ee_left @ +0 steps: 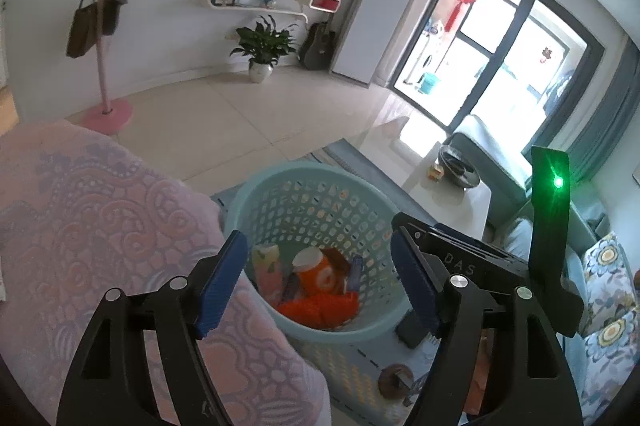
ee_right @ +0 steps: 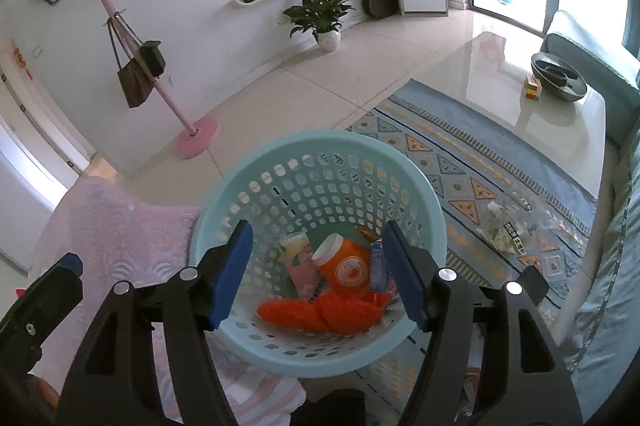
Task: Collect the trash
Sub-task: 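Carry the red bag and tiger card box to the basket and release both, then grasp the red-white paper cup with the left tool while the right tool grasps the heart-print bag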
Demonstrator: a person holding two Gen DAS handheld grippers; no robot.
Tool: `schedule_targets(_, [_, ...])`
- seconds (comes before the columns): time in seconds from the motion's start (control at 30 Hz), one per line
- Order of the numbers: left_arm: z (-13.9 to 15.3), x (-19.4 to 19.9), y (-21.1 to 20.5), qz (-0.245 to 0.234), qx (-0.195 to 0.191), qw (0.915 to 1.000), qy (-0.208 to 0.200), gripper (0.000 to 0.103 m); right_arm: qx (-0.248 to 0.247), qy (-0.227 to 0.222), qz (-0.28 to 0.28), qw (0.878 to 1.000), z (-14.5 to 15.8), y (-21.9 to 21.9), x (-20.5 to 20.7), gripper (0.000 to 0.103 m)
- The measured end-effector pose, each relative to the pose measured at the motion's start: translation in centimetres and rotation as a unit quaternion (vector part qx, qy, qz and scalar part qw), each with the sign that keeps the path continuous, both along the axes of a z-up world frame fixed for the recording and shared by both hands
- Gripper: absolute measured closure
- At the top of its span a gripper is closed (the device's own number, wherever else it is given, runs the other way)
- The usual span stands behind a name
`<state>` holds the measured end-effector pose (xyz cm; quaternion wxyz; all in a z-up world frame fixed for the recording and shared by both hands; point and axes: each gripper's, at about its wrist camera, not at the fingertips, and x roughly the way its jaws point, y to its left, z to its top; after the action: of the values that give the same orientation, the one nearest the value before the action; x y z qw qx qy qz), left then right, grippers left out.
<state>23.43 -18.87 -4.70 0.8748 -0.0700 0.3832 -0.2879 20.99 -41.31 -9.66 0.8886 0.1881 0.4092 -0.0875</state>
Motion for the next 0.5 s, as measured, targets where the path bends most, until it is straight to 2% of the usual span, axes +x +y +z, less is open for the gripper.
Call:
schedule_targets(0.27, [1.7,-1.5,3.9,0.034,-0.025,0.9990,-0.014,0.031,-0.003,-0.022,0.022,1.000,2.1,3.1,-0.5,0.036])
schedule_targets(0.5, [3.6,-2.9,8.6,0.075,-0.037,0.9958,-0.037,0.031,-0.008,-0.049,0.067,0.997,4.7,7.6,-0.4,0.035])
